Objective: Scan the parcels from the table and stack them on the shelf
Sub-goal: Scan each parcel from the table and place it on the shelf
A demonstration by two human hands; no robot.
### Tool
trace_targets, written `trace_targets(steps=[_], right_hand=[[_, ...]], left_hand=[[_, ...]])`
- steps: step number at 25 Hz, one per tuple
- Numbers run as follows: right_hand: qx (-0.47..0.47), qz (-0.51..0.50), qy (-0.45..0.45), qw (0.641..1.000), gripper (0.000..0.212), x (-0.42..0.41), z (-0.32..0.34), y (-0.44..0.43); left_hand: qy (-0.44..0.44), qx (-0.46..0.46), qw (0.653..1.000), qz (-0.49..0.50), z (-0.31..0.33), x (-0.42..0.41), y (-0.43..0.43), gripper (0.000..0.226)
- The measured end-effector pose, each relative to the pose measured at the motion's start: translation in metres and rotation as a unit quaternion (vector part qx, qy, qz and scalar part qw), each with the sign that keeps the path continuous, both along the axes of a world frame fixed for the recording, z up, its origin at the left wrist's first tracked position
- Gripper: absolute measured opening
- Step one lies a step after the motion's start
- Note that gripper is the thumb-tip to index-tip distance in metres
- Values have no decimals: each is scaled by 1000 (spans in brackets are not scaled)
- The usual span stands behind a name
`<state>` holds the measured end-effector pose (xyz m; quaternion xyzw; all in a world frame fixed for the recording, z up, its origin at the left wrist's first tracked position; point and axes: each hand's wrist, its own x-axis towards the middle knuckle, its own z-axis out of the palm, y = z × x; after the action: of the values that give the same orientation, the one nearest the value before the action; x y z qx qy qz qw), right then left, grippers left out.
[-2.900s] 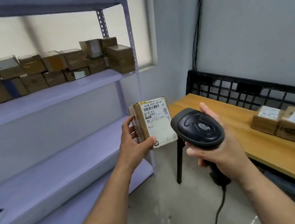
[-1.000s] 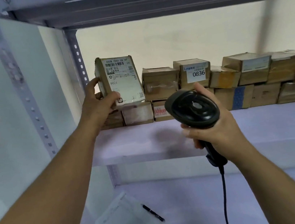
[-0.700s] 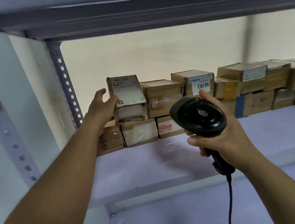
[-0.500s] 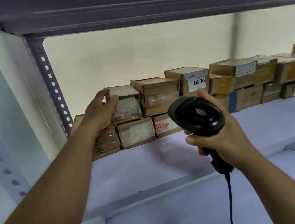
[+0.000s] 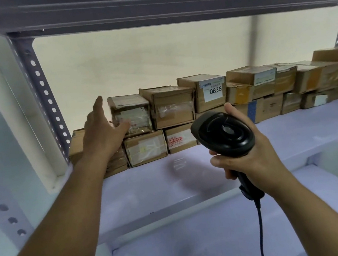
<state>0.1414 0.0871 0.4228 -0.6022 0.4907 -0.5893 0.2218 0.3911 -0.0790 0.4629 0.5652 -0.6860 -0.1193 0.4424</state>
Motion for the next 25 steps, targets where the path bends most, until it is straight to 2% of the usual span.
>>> trace_targets(steps=[2, 4, 6, 10, 16, 25], right_hand=[[0, 2, 0, 1000, 101, -8, 1, 7], [0, 4, -1, 1000, 100, -16, 0, 15], [2, 7, -2, 1000, 100, -27, -3, 24], [16, -1, 0, 1000, 102, -53, -14, 49], [55, -34, -26, 998, 103, -109, -39, 103], [50, -108, -69, 991, 104, -228, -62, 209]], left_hand=[[-12, -91, 995, 45, -8, -12, 22, 83], [-6, -171, 984, 47, -19, -31, 44, 76], [-10, -197, 980, 18, -31, -57, 65, 70], [-14, -162, 985, -52, -64, -120, 104, 67], [-11, -52, 994, -98, -103, -215, 154, 73], [-12, -27, 980, -195, -132, -358, 234, 71]])
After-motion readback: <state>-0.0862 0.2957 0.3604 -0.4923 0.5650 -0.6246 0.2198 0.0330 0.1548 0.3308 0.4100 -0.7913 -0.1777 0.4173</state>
